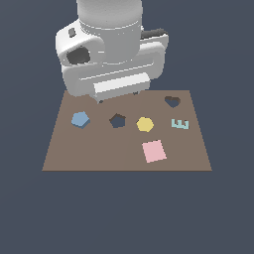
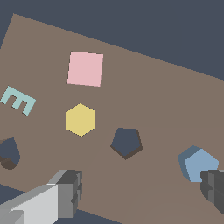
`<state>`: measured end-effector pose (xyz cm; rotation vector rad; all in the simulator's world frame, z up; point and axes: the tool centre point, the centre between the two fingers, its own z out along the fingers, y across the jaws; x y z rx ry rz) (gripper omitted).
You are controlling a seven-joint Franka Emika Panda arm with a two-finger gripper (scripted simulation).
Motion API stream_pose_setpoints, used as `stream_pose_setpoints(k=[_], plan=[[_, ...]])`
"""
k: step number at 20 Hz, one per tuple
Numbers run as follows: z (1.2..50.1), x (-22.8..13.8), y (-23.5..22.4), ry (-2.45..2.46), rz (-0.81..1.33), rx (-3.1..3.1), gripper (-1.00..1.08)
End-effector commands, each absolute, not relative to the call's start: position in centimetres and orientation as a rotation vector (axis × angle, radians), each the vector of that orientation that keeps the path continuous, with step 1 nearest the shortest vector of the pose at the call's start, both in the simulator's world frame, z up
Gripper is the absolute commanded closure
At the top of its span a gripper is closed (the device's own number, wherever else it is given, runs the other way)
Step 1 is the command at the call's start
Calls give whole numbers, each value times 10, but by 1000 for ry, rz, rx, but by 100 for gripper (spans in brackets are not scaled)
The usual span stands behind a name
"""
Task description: Insert a designated object into the corresponding slot on a board.
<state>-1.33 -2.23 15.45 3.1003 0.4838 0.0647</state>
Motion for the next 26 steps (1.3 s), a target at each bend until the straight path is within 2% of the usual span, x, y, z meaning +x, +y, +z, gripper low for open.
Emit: stream_pose_setpoints(k=[1,13,26], plan=[[147,-18,-31,585,60,3083,-92],[106,-31,-82,1123,37,2933,-92],[68,-24,-132,1592,13,2709,-92]])
